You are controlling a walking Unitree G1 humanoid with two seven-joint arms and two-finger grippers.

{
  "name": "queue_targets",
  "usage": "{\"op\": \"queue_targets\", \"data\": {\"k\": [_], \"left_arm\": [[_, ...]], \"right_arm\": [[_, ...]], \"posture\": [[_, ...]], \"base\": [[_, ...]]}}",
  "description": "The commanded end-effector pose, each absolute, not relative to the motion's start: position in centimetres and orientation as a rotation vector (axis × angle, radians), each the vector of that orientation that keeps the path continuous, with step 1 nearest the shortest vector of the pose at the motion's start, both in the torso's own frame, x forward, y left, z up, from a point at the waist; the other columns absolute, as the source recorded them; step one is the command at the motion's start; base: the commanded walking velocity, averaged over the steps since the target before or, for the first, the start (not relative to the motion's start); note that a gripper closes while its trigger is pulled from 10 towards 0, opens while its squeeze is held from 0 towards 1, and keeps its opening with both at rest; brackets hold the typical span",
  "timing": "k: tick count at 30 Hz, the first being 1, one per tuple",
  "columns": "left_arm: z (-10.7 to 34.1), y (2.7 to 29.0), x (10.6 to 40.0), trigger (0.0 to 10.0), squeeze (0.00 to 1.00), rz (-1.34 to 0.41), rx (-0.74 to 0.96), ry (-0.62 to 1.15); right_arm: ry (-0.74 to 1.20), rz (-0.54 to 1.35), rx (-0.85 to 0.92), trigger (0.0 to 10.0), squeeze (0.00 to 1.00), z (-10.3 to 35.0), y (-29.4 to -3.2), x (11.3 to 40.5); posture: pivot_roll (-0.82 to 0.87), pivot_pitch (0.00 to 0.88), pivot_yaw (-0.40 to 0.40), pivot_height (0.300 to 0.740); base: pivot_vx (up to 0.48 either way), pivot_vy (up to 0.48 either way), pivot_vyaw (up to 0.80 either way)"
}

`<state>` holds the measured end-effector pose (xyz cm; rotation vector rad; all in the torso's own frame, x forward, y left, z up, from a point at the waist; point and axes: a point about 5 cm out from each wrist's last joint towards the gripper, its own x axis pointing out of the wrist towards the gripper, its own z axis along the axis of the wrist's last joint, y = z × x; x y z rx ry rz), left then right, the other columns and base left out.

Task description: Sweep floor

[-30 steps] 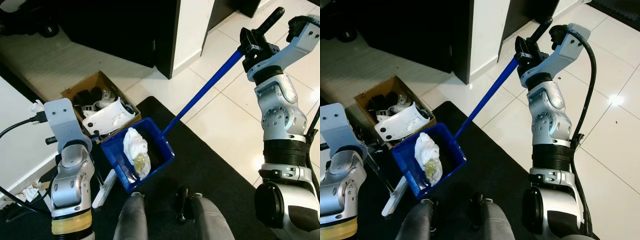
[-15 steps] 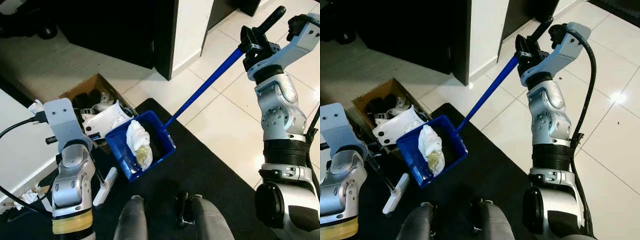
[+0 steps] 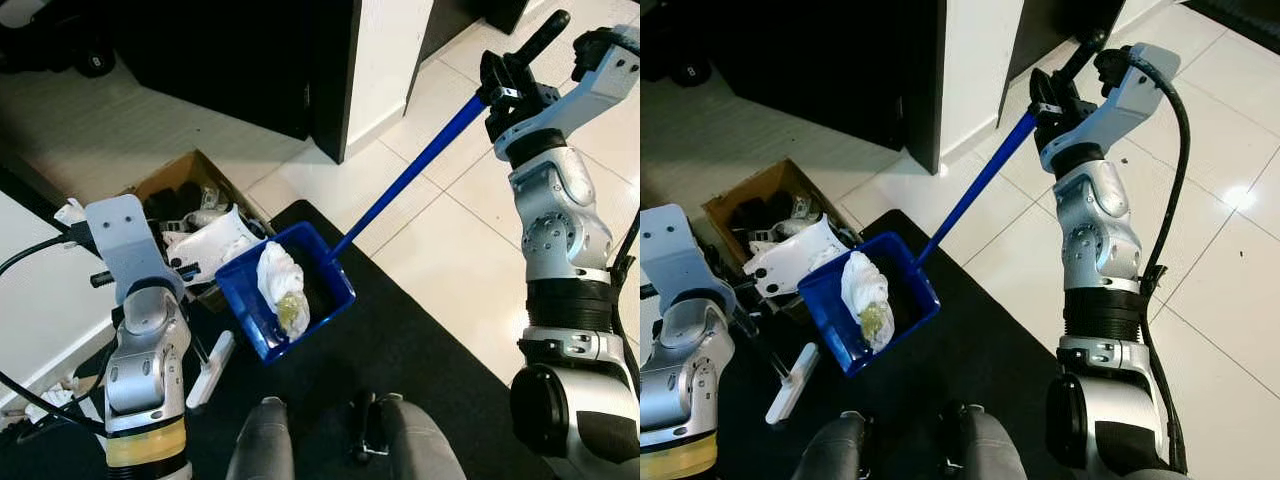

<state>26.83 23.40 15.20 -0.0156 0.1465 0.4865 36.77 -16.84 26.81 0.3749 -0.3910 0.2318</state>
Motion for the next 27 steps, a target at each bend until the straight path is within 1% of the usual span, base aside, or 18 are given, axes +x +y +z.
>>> {"op": "queue_targets", "data": {"k": [1, 13, 18, 21, 24, 26, 27], "left_arm": [[15.0, 23.6, 26.6, 10.0, 0.0, 0.522, -0.011, 0.142], [14.9, 23.5, 26.6, 10.0, 0.0, 0.521, -0.022, 0.146], [14.8, 23.5, 26.6, 10.0, 0.0, 0.521, -0.023, 0.149], [14.4, 23.4, 26.5, 10.0, 0.0, 0.521, -0.022, 0.165], [14.3, 23.4, 26.5, 10.0, 0.0, 0.521, -0.022, 0.171], [14.0, 23.3, 26.4, 10.0, 0.0, 0.516, -0.017, 0.187], [14.0, 23.3, 26.4, 10.0, 0.0, 0.516, -0.017, 0.187]], "right_arm": [[-0.465, 0.24, 0.402, 10.0, 0.0, 28.1, -17.0, 36.4], [-0.465, 0.245, 0.402, 10.0, 0.0, 28.1, -16.9, 36.4], [-0.442, 0.258, 0.377, 10.0, 0.0, 27.8, -16.8, 36.4], [-0.321, 0.225, 0.293, 10.0, 0.0, 25.1, -17.0, 36.9], [-0.3, 0.214, 0.28, 10.0, 0.0, 24.4, -17.1, 36.9], [-0.262, 0.197, 0.256, 10.0, 0.0, 22.7, -17.1, 37.0], [-0.262, 0.197, 0.256, 10.0, 0.0, 22.7, -17.1, 37.0]], "posture": [[0.1, 0.205, -0.03, 0.74], [0.1, 0.209, -0.029, 0.74], [0.1, 0.211, -0.03, 0.74], [0.09, 0.213, -0.03, 0.74], [0.09, 0.213, -0.03, 0.74], [0.1, 0.213, -0.028, 0.74], [0.1, 0.213, -0.028, 0.74]], "base": [[0.0, 0.0, 0.0], [0.0, 0.0, 0.0], [0.0, 0.0, 0.0], [0.0, 0.0, 0.0], [0.0, 0.0, 0.0], [0.0, 0.0, 0.0], [0.0, 0.0, 0.0]]}}
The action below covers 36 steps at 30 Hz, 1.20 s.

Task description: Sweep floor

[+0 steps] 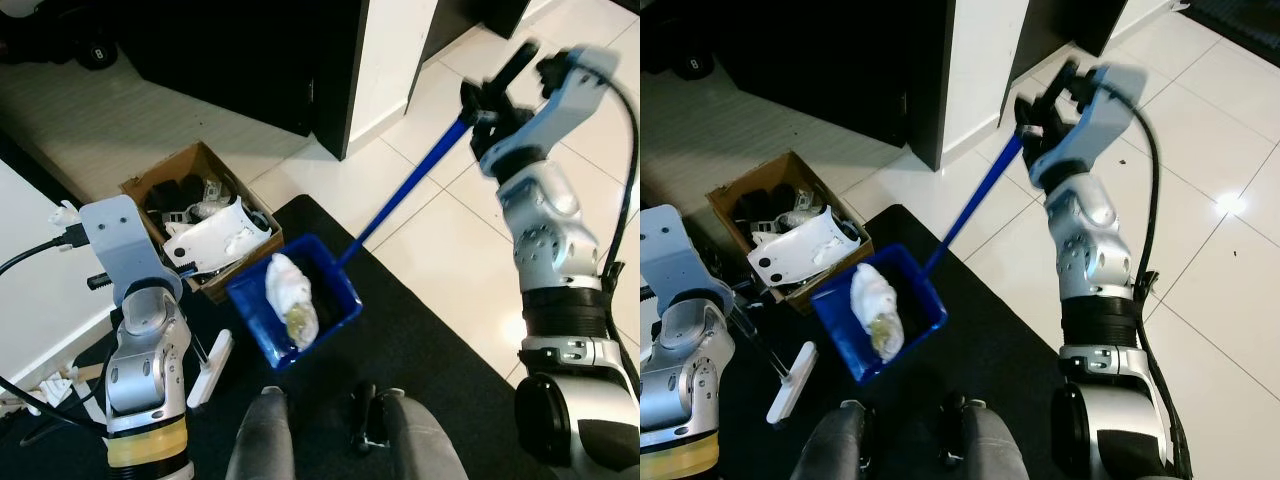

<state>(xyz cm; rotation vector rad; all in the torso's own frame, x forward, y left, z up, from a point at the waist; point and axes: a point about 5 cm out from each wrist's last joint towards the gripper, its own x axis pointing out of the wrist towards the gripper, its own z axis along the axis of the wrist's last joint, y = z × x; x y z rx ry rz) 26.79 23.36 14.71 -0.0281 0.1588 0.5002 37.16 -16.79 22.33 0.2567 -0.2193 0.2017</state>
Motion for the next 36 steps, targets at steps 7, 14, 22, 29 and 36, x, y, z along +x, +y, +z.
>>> {"op": "queue_targets", "data": {"k": [7, 14, 22, 29, 36], "left_arm": [[11.6, 23.8, 25.6, 10.0, 0.0, 0.546, -0.05, 0.255], [10.0, 24.4, 24.2, 10.0, 0.0, 0.545, -0.082, 0.212], [10.1, 24.2, 23.9, 10.0, 0.0, 0.56, -0.081, 0.174], [10.6, 24.1, 24.3, 10.0, 0.0, 0.561, -0.07, 0.129], [10.8, 24.3, 24.5, 10.0, 0.0, 0.571, -0.069, 0.104]], "right_arm": [[-0.177, 0.187, 0.152, 10.0, 0.0, 17.9, -16.1, 36.7], [-0.137, 0.163, 0.075, 10.0, 0.0, 15.1, -16.1, 36.0], [-0.133, 0.174, 0.07, 10.0, 0.0, 14.2, -15.7, 35.7], [-0.182, 0.17, 0.089, 10.0, 0.0, 15.3, -15.9, 36.3], [-0.205, 0.166, 0.09, 10.0, 0.0, 15.8, -15.9, 36.6]], "posture": [[0.1, 0.205, -0.028, 0.74], [0.1, 0.197, -0.03, 0.74], [0.1, 0.187, -0.031, 0.74], [0.1, 0.176, -0.033, 0.74], [0.1, 0.175, -0.036, 0.74]], "base": [[0.0, 0.0, 0.0], [0.0, 0.0, 0.0], [0.0, 0.0, 0.0], [0.0, 0.0, 0.0], [0.328, 0.0, 0.0]]}}
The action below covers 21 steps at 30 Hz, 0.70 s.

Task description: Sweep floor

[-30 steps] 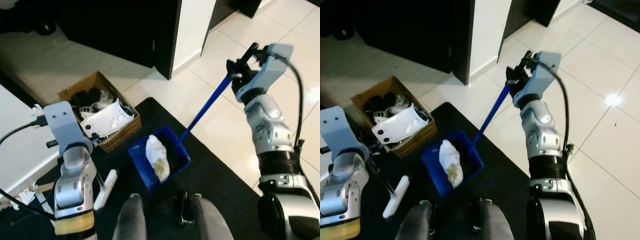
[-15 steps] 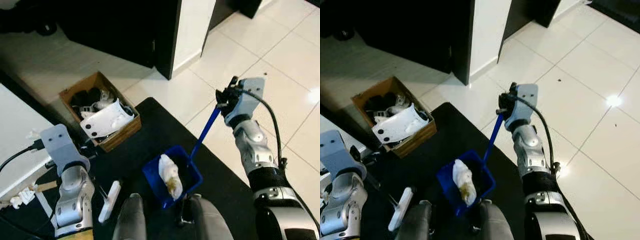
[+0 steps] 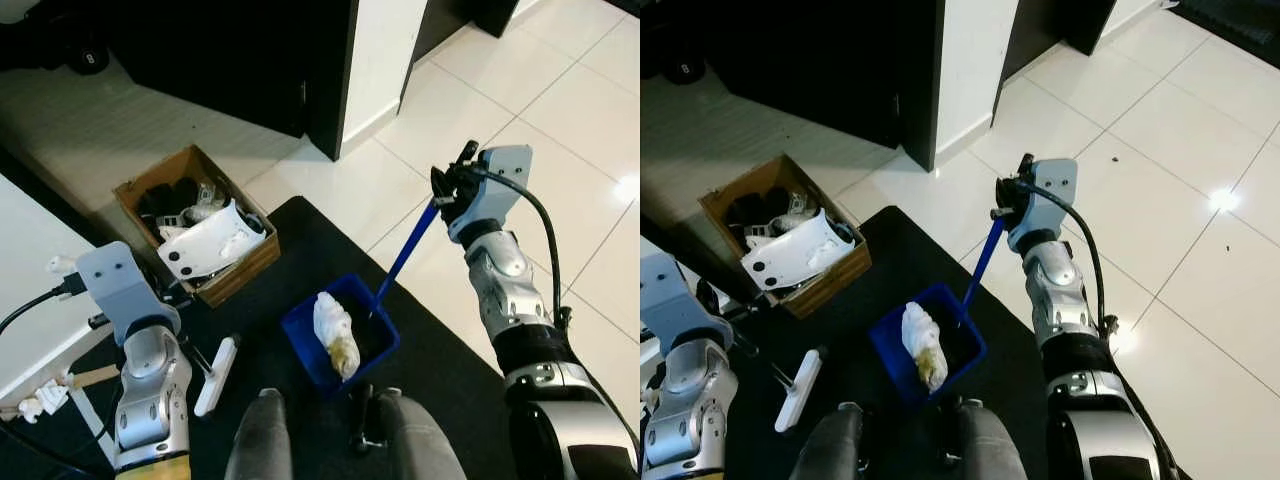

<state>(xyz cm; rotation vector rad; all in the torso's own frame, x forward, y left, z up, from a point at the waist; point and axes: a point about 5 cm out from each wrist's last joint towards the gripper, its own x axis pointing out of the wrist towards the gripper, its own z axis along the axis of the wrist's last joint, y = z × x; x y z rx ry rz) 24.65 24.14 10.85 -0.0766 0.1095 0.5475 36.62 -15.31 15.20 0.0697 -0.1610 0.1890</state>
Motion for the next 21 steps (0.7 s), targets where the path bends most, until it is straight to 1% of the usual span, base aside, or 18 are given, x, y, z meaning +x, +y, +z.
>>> {"op": "queue_targets", "data": {"k": [1, 6, 13, 16, 21], "left_arm": [[10.73, 24.28, 24.45, 10.0, 0.0, 0.572, -0.071, 0.104], [10.67, 24.32, 24.43, 10.0, 0.0, 0.576, -0.072, 0.106], [10.52, 24.5, 24.42, 10.0, 0.0, 0.586, -0.078, 0.11], [10.52, 24.5, 24.43, 10.0, 0.0, 0.586, -0.08, 0.108], [10.66, 24.36, 24.54, 10.0, 0.0, 0.577, -0.077, 0.099]], "right_arm": [[-0.206, 0.166, 0.09, 10.0, 0.0, 15.79, -15.93, 36.65], [-0.208, 0.167, 0.091, 10.0, 0.0, 15.75, -15.98, 36.69], [-0.21, 0.167, 0.09, 10.0, 0.0, 15.66, -16.02, 36.76], [-0.21, 0.168, 0.089, 10.0, 0.0, 15.64, -16.04, 36.77], [-0.21, 0.169, 0.088, 10.0, 0.0, 15.6, -16.06, 36.8]], "posture": [[0.1, 0.175, -0.036, 0.74], [0.1, 0.175, -0.036, 0.74], [0.1, 0.174, -0.036, 0.74], [0.1, 0.173, -0.037, 0.74], [0.1, 0.172, -0.037, 0.74]], "base": [[0.435, 0.0, 0.0], [0.426, 0.0, 0.0], [0.313, 0.338, 0.0], [0.0, 0.439, 0.0], [0.0, 0.0, 0.0]]}}
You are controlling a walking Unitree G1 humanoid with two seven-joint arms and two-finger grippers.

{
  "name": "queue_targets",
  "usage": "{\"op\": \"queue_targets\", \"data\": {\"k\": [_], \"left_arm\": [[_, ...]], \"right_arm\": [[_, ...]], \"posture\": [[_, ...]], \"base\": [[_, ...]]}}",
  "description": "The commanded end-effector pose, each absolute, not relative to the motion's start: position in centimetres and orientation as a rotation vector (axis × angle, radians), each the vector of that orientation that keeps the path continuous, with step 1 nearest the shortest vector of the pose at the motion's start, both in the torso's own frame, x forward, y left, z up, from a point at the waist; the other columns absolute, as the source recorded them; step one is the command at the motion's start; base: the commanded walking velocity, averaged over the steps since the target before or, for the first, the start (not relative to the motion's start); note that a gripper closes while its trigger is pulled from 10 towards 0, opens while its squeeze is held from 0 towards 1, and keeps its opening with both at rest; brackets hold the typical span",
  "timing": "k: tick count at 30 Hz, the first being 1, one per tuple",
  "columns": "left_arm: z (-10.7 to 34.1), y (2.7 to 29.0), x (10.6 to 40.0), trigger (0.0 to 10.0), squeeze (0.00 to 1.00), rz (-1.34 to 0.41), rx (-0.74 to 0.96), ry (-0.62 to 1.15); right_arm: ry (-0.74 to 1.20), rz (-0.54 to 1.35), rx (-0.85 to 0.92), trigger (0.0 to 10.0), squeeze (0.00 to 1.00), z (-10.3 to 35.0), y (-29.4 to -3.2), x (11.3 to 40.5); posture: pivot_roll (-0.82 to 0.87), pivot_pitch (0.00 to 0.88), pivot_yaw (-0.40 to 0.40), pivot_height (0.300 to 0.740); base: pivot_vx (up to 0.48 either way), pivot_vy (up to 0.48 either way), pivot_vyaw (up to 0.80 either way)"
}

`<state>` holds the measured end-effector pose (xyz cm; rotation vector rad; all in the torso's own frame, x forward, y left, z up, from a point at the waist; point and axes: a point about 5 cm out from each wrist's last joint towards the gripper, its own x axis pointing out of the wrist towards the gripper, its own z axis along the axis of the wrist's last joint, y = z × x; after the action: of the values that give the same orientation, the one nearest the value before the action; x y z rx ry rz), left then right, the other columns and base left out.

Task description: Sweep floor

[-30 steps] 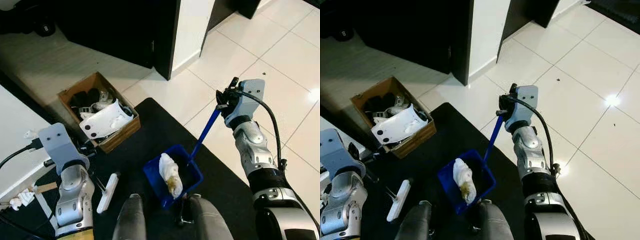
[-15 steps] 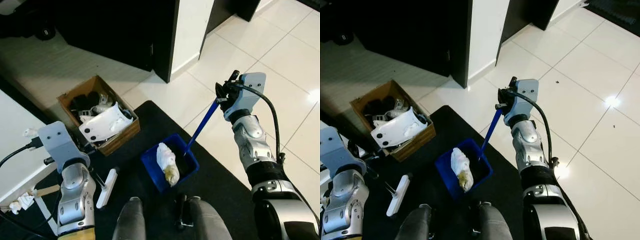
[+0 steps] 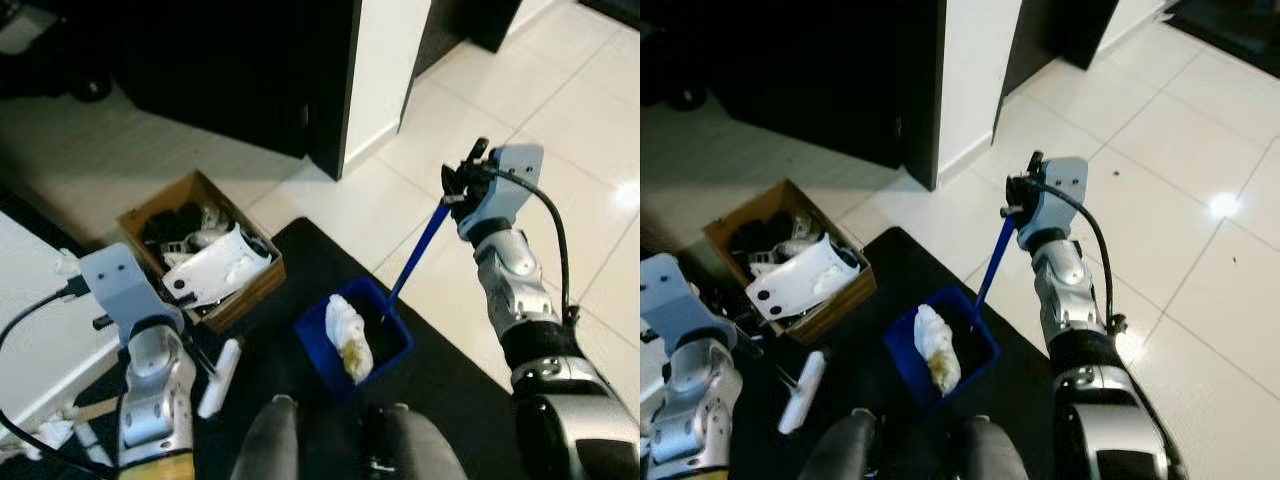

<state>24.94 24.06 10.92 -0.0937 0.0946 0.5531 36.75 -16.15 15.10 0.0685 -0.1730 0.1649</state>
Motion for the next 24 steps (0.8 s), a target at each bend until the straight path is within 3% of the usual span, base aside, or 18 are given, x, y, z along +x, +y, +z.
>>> {"op": "queue_targets", "data": {"k": [1, 19, 24], "left_arm": [[10.66, 24.36, 24.54, 10.0, 0.0, 0.577, -0.077, 0.099], [10.57, 24.44, 24.53, 10.0, 0.0, 0.582, -0.051, 0.111], [10.47, 24.51, 24.5, 10.0, 0.0, 0.588, -0.048, 0.112]], "right_arm": [[-0.21, 0.169, 0.088, 10.0, 0.0, 15.6, -16.06, 36.8], [-0.209, 0.168, 0.09, 10.0, 0.0, 15.47, -16.06, 36.83], [-0.211, 0.167, 0.092, 10.0, 0.0, 15.47, -16.05, 36.83]], "posture": [[0.1, 0.172, -0.037, 0.74], [0.1, 0.18, -0.032, 0.74], [0.1, 0.18, -0.032, 0.74]], "base": [[0.0, 0.0, 0.0], [0.0, 0.0, 0.0], [0.299, 0.0, 0.0]]}}
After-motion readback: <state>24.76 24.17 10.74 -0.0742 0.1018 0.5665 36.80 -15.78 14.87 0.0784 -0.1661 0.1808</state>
